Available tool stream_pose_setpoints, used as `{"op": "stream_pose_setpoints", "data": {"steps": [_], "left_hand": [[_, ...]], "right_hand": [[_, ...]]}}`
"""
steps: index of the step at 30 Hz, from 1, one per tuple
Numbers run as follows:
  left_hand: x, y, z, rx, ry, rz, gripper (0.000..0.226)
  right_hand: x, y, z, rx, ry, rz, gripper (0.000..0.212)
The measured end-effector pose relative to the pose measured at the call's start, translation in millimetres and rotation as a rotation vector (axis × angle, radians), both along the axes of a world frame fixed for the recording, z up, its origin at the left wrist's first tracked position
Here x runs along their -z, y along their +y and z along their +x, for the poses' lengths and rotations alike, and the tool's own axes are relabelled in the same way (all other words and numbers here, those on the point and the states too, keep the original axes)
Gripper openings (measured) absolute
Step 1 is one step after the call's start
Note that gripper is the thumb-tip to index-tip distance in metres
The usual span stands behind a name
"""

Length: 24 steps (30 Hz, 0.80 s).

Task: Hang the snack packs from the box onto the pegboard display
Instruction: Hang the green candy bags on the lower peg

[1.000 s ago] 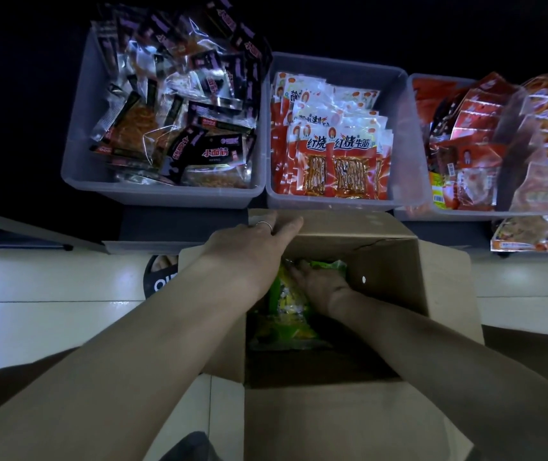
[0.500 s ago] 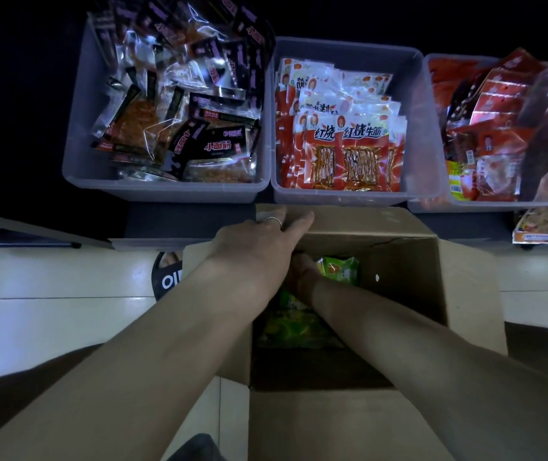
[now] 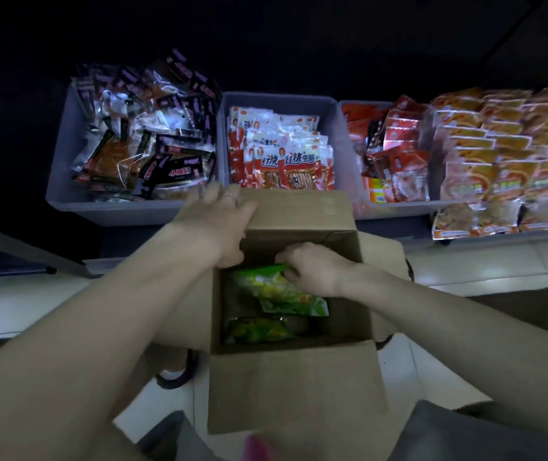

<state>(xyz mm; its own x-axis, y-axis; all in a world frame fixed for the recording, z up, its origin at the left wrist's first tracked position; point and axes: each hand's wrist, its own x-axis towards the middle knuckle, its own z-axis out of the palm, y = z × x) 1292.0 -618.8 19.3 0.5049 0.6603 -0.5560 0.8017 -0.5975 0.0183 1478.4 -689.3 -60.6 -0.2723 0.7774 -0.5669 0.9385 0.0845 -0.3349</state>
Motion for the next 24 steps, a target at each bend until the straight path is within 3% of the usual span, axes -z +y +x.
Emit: {"op": "stream_pose_setpoints", "data": {"steps": [5, 10, 13, 15, 17, 19, 20, 22, 24], "left_hand": [[-15.7, -8.4, 5.0, -0.02, -0.328, -0.189, 0.081], [-11.5, -11.3, 1.5, 0.017, -0.459, -0.213, 0.023], [-10.9, -11.6, -6.9, 0.045, -0.497, -0.199, 0.019], [-9.1, -9.4, -15.3, 0.014, -0.484, -0.224, 0.027], [-8.4, -7.9, -21.2, -0.027, -0.41, -0.222, 0.032], [-8.4, -6.9, -22.3, -0.049, -0.359, -0.176, 0.034], [-9.6, -7.0, -22.0, -0.055, -0.344, -0.151, 0.037], [-9.9, -5.3, -21.5, -0.065, -0.316, -0.118, 0.041], [-7.9, -3.4, -21.2, -0.068, -0.3, -0.105, 0.041]], "right_hand": [[-51.6, -19.8, 19.9, 0.116, 0.274, 0.227, 0.027], [-89.5, -18.9, 9.6, 0.188, 0.509, 0.35, 0.011], [-93.8, -14.5, 1.4, 0.414, 0.729, 0.347, 0.025], [-86.8, -7.4, 2.4, 0.673, 0.683, 0.387, 0.032], [-75.1, -5.8, 7.4, 0.825, 0.4, 0.391, 0.029], [-54.8, -10.4, 8.0, 0.765, 0.25, 0.203, 0.013], [-40.8, -15.8, 4.8, 0.676, 0.237, 0.011, 0.007], [-7.3, -27.3, -6.8, 0.496, 0.201, -0.411, 0.012], [25.6, -33.0, -20.4, 0.33, 0.093, -0.643, 0.025]]}}
